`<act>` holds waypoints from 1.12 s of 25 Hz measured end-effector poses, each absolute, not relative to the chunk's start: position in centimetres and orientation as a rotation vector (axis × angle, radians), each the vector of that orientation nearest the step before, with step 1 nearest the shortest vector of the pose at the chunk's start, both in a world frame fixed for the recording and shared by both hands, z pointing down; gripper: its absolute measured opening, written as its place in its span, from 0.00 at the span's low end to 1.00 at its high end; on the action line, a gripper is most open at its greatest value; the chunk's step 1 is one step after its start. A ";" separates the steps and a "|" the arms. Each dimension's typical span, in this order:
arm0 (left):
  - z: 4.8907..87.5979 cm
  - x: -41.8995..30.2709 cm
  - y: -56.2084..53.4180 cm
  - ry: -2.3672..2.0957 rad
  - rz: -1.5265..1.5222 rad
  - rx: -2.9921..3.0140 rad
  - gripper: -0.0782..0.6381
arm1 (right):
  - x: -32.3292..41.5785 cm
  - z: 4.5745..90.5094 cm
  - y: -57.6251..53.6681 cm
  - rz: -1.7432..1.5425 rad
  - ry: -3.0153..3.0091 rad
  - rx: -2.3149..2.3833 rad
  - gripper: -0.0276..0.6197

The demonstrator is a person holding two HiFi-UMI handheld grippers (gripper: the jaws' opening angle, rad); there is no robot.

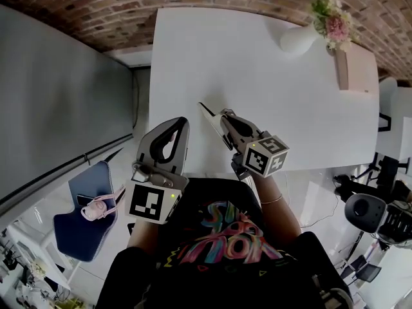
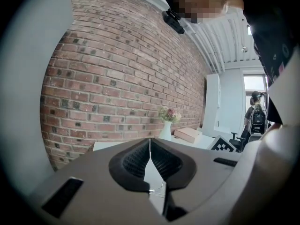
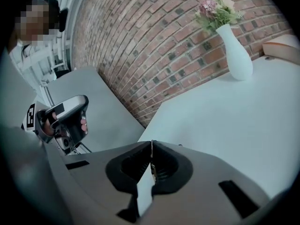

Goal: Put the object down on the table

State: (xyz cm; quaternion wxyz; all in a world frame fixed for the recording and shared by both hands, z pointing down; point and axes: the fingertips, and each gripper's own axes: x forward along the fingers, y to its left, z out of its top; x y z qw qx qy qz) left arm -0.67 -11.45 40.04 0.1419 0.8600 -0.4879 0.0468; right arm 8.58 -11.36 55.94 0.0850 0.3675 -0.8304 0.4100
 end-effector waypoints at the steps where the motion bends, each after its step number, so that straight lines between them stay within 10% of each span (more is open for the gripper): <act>1: 40.1 -0.6 -11.6 -1.408 0.134 2.483 0.14 | 8.6 56.3 -11.5 1.240 -2.473 1.099 0.08; 28: 40.7 -2.1 -12.1 -1.396 0.214 2.499 0.14 | 9.5 60.9 -12.7 1.634 -2.379 1.158 0.09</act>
